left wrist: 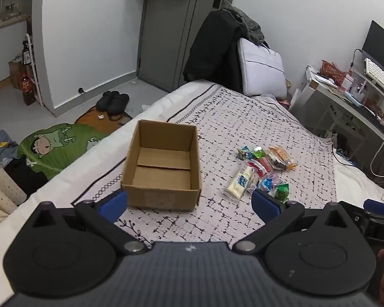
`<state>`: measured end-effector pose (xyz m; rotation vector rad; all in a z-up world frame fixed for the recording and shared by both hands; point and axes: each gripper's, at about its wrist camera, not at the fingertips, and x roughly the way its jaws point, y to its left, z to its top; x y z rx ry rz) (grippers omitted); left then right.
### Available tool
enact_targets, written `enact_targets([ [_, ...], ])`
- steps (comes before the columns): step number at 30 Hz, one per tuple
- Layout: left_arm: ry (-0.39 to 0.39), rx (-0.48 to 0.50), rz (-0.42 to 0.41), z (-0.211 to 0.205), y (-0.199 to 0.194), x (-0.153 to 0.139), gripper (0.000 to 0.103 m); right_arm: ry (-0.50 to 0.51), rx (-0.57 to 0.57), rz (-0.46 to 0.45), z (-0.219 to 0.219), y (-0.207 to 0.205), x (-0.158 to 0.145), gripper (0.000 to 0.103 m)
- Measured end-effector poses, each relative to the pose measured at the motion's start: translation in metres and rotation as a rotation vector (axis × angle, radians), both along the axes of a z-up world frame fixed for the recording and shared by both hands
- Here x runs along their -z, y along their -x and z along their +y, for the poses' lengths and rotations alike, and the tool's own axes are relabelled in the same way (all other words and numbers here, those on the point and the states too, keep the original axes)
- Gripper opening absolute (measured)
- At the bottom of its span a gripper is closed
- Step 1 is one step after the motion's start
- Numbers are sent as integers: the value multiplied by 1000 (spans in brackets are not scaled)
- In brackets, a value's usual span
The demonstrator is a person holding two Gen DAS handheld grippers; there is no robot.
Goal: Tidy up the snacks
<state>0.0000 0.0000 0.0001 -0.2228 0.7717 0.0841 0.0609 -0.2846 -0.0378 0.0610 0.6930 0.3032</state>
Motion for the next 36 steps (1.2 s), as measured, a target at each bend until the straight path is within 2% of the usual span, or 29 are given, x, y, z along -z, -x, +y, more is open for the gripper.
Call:
enact_targets([
  [3,-3,13,-4,-1,0,-1,102,5,1,-1,1,-1,-1,103],
  [6,-44,24,-27,-11,5,3,102,0,3,-3,-5,1,3,103],
  [12,-1,51,-31,-17,5,4,102,24,31,-1,-6,3,11,103],
  [16,-20,60,-46,-22,8,3,102,25,32,1,-8,6,12,103],
  [36,-3,60,-58,-20,23,-2,102,22,55,-5,-14,18,5,103],
])
